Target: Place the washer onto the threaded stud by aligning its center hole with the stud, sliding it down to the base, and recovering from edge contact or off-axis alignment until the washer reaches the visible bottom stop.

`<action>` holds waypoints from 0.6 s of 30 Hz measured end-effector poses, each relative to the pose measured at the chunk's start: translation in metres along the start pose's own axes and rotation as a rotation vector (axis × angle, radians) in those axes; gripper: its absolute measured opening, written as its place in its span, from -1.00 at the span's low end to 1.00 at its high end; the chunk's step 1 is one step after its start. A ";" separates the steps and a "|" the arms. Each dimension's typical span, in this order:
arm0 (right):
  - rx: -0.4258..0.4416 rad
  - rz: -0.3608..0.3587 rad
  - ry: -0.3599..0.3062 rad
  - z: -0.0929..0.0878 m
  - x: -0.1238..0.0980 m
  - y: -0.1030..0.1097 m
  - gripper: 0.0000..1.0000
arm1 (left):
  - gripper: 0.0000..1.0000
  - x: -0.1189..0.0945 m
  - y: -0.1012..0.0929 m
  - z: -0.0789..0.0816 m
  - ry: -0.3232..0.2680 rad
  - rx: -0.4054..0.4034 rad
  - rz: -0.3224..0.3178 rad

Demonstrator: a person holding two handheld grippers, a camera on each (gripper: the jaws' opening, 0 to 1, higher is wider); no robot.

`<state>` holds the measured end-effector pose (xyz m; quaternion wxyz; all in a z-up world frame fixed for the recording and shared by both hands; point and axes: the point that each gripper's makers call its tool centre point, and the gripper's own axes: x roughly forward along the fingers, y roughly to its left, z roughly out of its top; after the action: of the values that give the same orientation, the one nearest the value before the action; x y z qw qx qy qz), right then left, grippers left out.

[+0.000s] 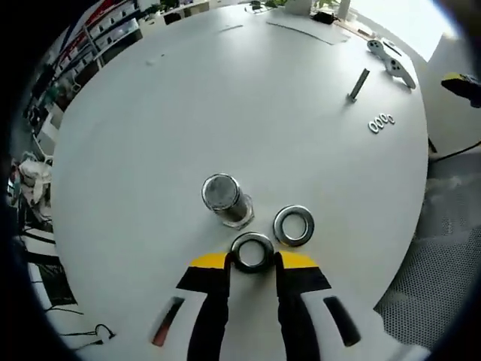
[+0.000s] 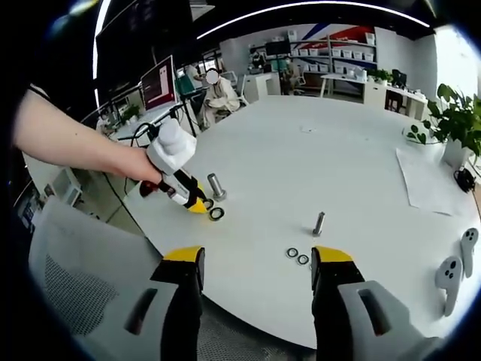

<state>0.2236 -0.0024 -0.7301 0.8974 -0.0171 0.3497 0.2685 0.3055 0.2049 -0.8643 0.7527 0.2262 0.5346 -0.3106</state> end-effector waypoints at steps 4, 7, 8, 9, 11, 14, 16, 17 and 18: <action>-0.005 0.000 0.004 0.000 0.000 0.000 0.19 | -0.59 0.000 -0.002 0.000 -0.008 0.022 -0.002; -0.007 0.000 0.000 0.000 -0.001 0.000 0.19 | -0.59 -0.001 -0.001 -0.002 -0.029 0.006 -0.002; -0.008 0.001 0.001 0.000 -0.001 0.001 0.19 | -0.59 -0.001 -0.001 -0.002 -0.037 0.003 -0.001; -0.009 0.001 0.002 0.000 0.000 0.001 0.19 | -0.59 -0.002 -0.002 -0.004 -0.032 0.004 -0.002; -0.013 0.003 0.004 0.000 0.000 0.001 0.19 | -0.59 -0.003 -0.002 -0.009 -0.015 0.013 -0.009; -0.016 0.005 0.006 -0.001 0.000 0.002 0.19 | -0.60 -0.006 -0.003 -0.017 0.010 0.008 -0.013; -0.015 0.007 0.007 -0.001 0.000 0.002 0.19 | -0.60 -0.007 -0.005 -0.022 0.025 0.030 -0.016; -0.013 0.008 0.008 -0.001 0.000 0.002 0.19 | -0.60 -0.008 -0.006 -0.024 0.031 0.034 -0.018; -0.011 0.007 0.006 -0.001 0.000 0.002 0.19 | -0.60 -0.008 -0.006 -0.027 0.052 0.034 -0.024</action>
<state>0.2223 -0.0008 -0.7305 0.8952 -0.0216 0.3510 0.2737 0.2813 0.2208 -0.8651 0.7307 0.2408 0.5514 -0.3226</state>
